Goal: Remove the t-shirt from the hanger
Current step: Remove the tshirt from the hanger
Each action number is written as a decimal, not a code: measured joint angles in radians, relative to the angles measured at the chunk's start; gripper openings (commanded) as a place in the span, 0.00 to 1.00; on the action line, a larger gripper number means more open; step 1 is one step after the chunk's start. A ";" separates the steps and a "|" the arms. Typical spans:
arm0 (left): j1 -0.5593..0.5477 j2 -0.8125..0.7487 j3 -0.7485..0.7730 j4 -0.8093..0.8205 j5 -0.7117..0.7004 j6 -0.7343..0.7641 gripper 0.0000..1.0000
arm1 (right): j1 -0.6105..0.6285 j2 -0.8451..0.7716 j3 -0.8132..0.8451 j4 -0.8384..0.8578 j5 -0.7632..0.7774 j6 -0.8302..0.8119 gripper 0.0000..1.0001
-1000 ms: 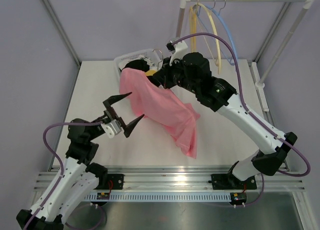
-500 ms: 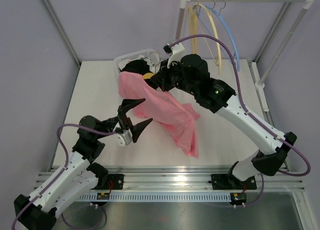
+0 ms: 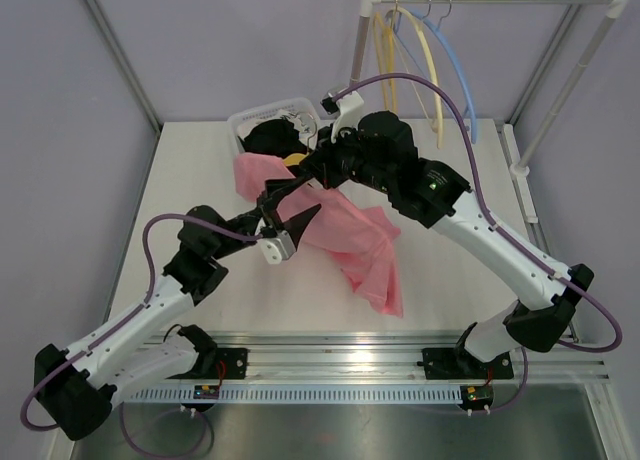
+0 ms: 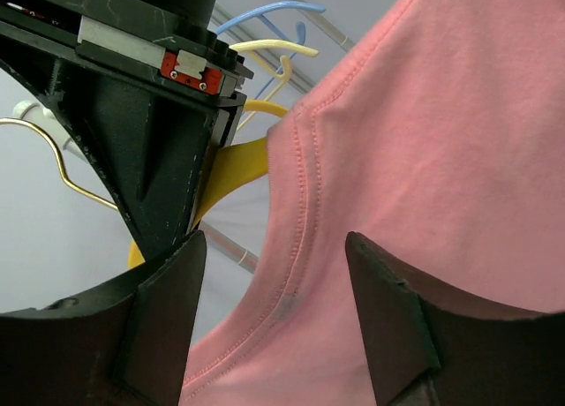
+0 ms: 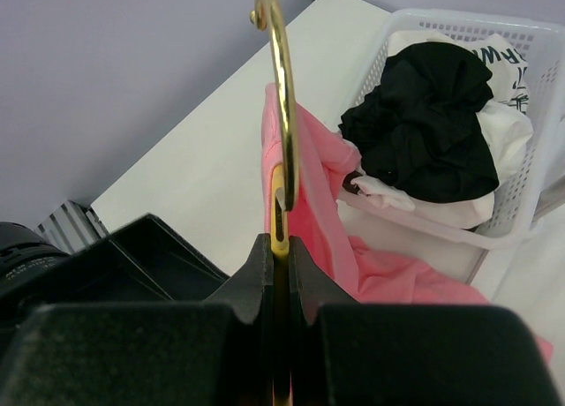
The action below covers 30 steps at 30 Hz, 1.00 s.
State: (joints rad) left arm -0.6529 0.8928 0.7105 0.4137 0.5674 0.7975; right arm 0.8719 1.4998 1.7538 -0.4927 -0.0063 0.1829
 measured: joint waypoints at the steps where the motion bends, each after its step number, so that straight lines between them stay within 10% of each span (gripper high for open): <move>1: -0.006 0.005 0.003 0.000 -0.008 -0.001 0.50 | 0.000 -0.001 -0.002 0.000 0.000 0.000 0.00; 4: -0.027 0.016 0.008 -0.010 -0.027 0.009 0.26 | 0.000 -0.006 -0.012 0.000 -0.003 -0.002 0.00; 13: -0.090 0.039 0.017 -0.033 -0.093 0.049 0.00 | 0.000 -0.016 -0.021 -0.001 0.003 -0.013 0.00; 30: -0.105 0.011 0.149 -0.260 -0.158 -0.066 0.00 | 0.013 0.003 0.000 0.032 0.032 -0.026 0.00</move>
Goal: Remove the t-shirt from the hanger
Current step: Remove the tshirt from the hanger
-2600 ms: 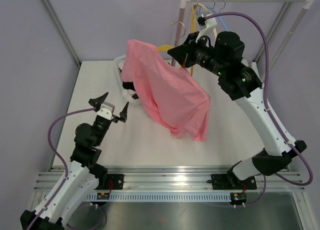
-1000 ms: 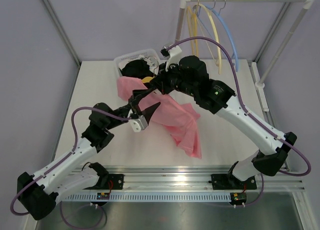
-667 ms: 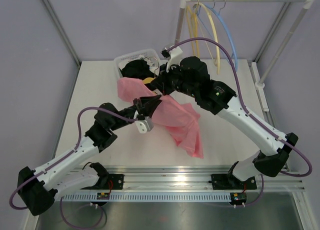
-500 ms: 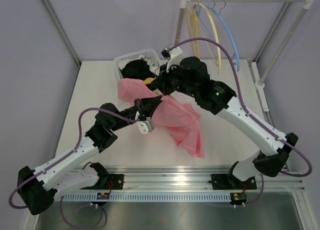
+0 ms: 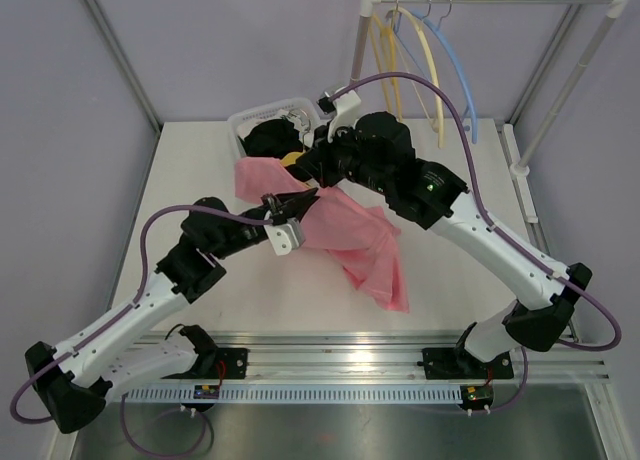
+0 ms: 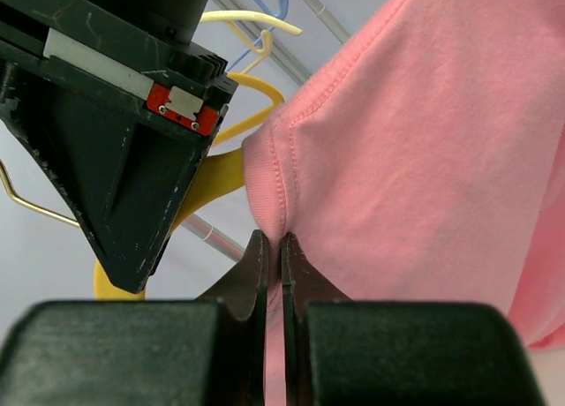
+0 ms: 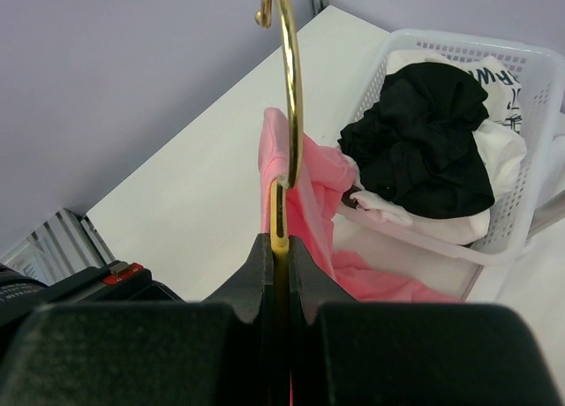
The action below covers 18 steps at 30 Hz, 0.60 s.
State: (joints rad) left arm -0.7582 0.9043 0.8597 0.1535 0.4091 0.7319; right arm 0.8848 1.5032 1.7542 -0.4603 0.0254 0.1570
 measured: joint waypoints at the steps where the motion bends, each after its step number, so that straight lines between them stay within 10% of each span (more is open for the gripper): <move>1: 0.000 -0.005 0.002 -0.012 -0.003 0.000 0.00 | 0.002 0.003 0.002 0.000 0.000 0.000 0.00; 6: 0.000 -0.023 0.012 -0.058 -0.009 0.013 0.02 | 0.010 0.005 0.002 0.006 -0.002 0.005 0.00; 8: 0.000 -0.023 0.012 -0.058 -0.010 0.025 0.30 | 0.010 0.005 0.002 0.007 -0.002 0.005 0.00; 18: -0.003 -0.018 0.029 -0.003 -0.006 0.039 0.28 | 0.003 0.021 0.002 -0.001 0.026 -0.016 0.00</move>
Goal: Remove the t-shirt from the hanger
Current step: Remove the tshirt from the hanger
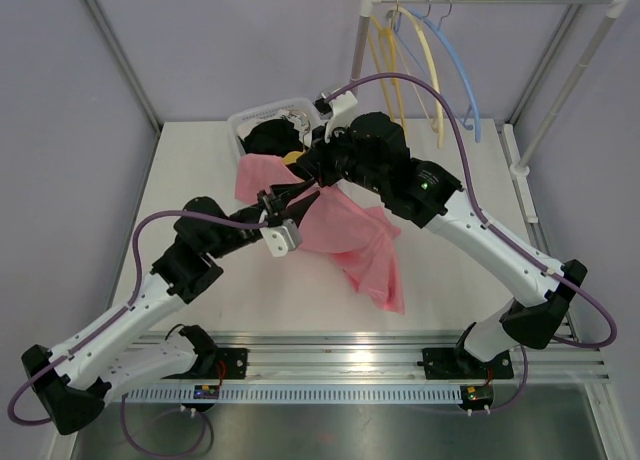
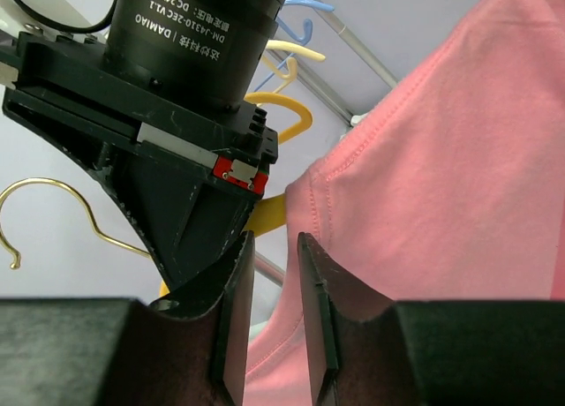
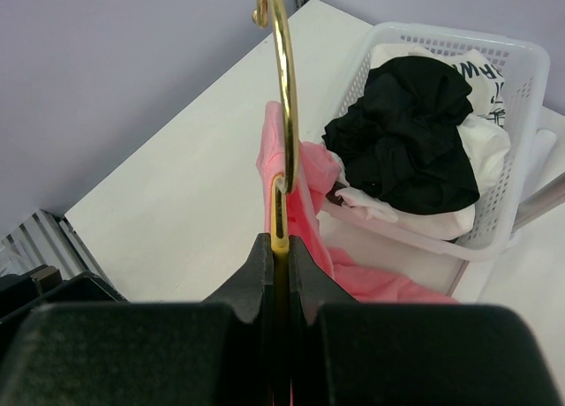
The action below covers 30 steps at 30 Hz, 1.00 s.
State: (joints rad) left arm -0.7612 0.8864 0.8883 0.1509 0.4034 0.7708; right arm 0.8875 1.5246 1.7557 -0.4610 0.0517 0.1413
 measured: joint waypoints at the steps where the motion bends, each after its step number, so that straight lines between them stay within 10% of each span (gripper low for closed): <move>1: 0.000 0.005 0.003 0.002 0.001 0.000 0.28 | 0.000 0.000 0.000 0.000 0.000 0.000 0.00; 12: 0.000 0.048 0.024 0.003 0.007 -0.006 0.13 | 0.000 0.000 0.000 0.000 0.000 -0.004 0.00; 22: -0.003 0.053 0.046 -0.061 0.018 -0.023 0.50 | 0.000 0.000 0.000 0.008 0.010 -0.006 0.00; 30: -0.003 0.052 0.046 -0.066 0.014 -0.034 0.28 | 0.000 0.000 -0.008 0.003 0.008 -0.006 0.00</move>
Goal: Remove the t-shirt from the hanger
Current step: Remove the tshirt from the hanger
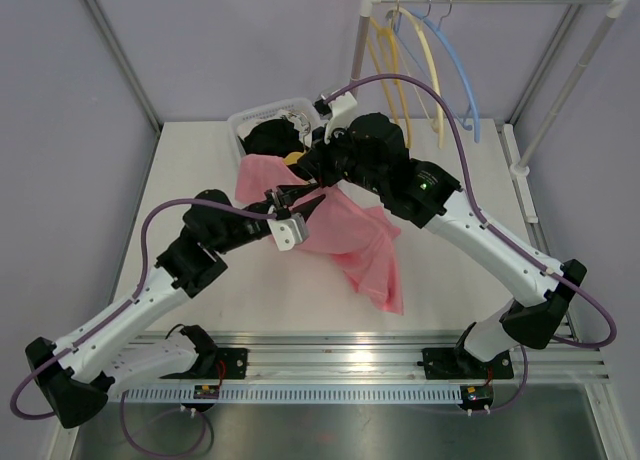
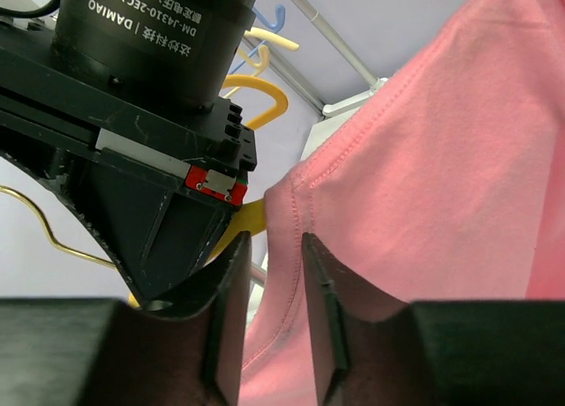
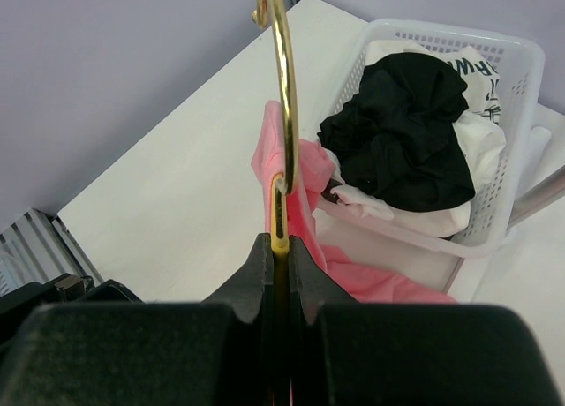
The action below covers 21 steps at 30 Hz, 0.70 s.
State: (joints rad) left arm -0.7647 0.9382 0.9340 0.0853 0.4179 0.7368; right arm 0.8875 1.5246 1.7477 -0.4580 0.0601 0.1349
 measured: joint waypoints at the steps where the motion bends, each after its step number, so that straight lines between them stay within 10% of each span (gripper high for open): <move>1: 0.000 0.001 0.000 -0.001 0.000 0.000 0.28 | 0.000 0.000 -0.001 -0.002 0.000 0.000 0.00; 11: 0.000 0.020 0.000 -0.011 0.000 -0.005 0.40 | 0.000 0.000 -0.008 -0.003 0.000 -0.001 0.00; 21: -0.002 0.032 0.002 -0.040 0.008 -0.014 0.00 | -0.002 0.000 -0.013 -0.002 0.001 -0.006 0.00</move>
State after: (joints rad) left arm -0.7666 0.9707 0.9363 0.0452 0.4263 0.7227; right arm 0.8852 1.5246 1.7348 -0.4595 0.0612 0.1284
